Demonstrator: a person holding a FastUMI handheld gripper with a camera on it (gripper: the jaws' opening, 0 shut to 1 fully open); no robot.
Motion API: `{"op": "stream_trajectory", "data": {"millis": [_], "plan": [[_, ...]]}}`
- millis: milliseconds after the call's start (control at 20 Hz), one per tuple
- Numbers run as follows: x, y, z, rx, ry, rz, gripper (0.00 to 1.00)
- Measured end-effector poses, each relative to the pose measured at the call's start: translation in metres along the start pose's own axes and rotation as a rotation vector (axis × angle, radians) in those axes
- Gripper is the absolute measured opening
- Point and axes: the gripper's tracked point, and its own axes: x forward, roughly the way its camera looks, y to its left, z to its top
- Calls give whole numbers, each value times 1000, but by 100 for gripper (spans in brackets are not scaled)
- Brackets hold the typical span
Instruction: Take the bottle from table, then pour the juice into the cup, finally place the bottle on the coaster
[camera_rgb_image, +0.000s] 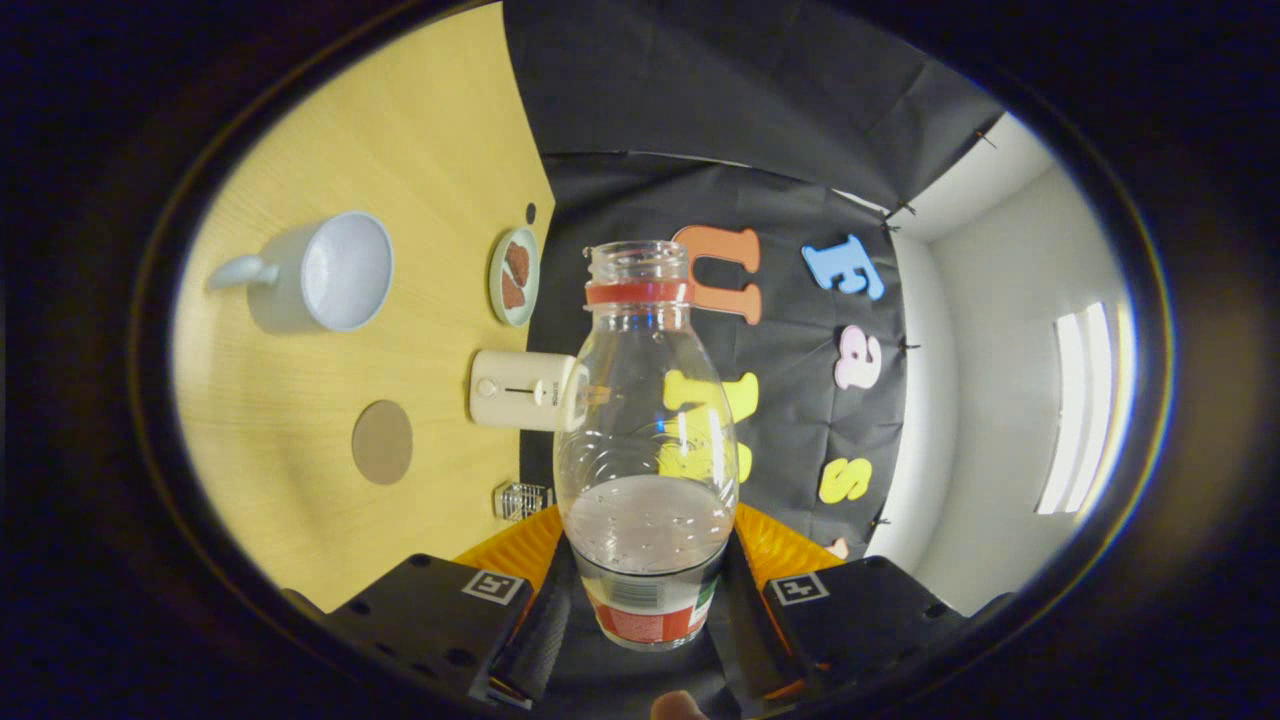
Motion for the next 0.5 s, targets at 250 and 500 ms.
{"op": "stream_trajectory", "data": {"millis": [250, 500], "plan": [[-8, 0, -5, 275, 7, 39, 75], [-14, -4, 1, 723, -6, 80, 75]]}}
